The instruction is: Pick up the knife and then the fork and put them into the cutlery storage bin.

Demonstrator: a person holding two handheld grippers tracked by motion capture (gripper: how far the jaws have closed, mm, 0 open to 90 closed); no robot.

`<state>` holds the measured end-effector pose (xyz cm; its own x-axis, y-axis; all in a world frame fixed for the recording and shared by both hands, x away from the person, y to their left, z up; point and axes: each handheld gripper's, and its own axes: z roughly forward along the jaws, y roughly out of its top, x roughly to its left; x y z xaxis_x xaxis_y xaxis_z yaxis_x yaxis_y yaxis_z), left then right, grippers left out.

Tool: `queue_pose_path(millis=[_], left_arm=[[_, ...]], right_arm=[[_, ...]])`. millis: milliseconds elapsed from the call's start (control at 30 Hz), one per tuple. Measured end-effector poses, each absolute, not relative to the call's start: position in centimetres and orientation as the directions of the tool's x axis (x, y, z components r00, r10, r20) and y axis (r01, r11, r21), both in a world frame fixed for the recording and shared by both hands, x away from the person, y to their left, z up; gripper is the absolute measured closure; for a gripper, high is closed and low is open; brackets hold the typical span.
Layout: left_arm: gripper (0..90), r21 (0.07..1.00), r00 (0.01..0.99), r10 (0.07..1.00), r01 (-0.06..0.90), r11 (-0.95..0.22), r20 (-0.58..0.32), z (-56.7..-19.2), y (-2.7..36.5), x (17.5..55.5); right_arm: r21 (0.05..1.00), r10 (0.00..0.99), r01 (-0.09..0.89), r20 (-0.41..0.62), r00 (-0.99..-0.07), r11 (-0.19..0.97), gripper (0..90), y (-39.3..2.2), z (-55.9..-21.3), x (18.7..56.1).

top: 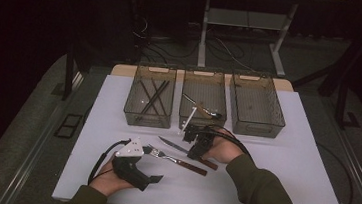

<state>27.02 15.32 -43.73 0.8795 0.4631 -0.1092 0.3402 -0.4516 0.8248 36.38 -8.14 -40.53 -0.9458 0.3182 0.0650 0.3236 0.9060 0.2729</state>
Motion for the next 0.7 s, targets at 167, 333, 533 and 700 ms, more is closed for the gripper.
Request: queue_pose_path(millis=[167, 333, 533, 700], left_arm=[[0.0, 0.826, 0.878, 0.466, 0.343, -0.446, -0.113, -43.8, 15.3, 27.0], [0.0, 0.823, 0.878, 0.467, 0.343, -0.452, -0.109, -43.8, 15.3, 27.1], [0.0, 0.826, 0.876, 0.47, 0.344, -0.447, -0.111, -43.8, 15.4, 27.1], [0.0, 0.826, 0.874, 0.471, 0.348, -0.444, -0.115, -43.8, 15.3, 27.1]], right_arm=[[0.343, 0.343, 0.345, 0.07, -0.937, 0.873, 76.9, -9.7, -40.0, 36.1], [0.406, 0.364, 0.364, 0.08, -0.928, 0.838, 77.0, -11.3, -39.5, 35.7], [0.484, 0.383, 0.377, 0.093, -0.919, 0.789, 77.0, -13.1, -38.9, 35.3], [0.546, 0.404, 0.389, 0.098, -0.909, 0.742, 77.0, -14.5, -38.5, 34.6]])
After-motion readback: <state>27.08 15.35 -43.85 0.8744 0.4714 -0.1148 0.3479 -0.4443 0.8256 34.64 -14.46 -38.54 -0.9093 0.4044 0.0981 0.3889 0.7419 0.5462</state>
